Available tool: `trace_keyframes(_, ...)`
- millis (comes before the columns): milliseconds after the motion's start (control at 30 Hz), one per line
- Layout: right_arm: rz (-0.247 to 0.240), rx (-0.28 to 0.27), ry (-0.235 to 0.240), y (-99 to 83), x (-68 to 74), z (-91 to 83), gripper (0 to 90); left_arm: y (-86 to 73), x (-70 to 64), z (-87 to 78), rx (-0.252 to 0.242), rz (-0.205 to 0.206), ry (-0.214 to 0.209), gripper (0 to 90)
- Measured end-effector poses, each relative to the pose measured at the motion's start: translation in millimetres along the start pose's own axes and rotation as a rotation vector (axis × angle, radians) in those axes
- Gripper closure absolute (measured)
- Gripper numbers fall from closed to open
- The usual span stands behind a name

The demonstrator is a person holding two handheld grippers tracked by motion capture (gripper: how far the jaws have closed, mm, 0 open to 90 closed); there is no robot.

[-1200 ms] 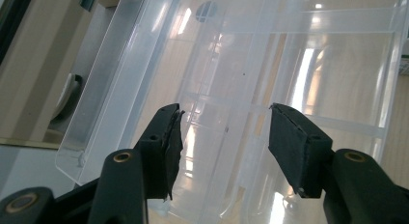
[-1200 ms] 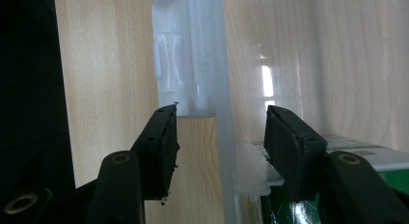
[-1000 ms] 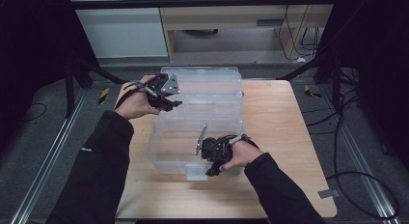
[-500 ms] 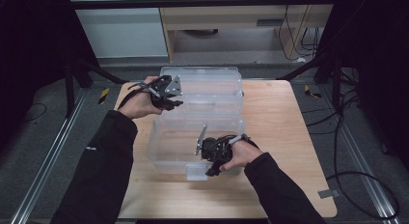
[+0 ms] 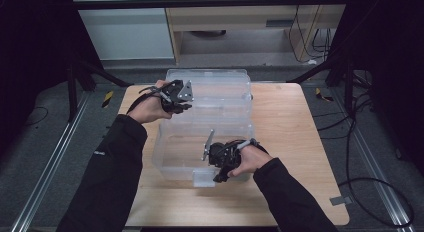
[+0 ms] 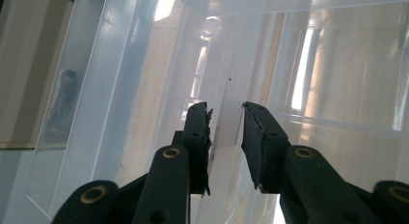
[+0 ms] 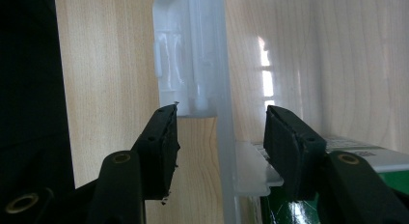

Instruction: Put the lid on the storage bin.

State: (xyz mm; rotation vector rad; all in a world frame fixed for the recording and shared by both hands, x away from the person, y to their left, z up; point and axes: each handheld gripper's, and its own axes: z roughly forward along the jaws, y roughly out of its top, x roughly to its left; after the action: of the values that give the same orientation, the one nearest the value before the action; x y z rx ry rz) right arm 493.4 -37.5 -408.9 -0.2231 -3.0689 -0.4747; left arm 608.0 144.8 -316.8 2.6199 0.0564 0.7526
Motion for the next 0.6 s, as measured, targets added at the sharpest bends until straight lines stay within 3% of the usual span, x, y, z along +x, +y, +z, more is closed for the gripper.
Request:
trace_keyframes(233, 0.001, 0.001, -0.002, 0.1, 0.1, 0.0, 46.9, 1.6, -0.5, 0.3, 0.015, 0.018, -0.001, 74.4)
trace_keyframes(367, -0.006, -0.002, -0.007, -0.2, 0.2, 0.1, 47.1, 2.8, -1.3, -1.1, 0.025, 0.049, -0.002, 77.7)
trace_keyframes(600, 0.001, -0.003, -0.004, -0.5, 0.1, 0.2, 47.5, 8.3, -2.1, -4.3, 0.045, 0.066, -0.027, 82.2)
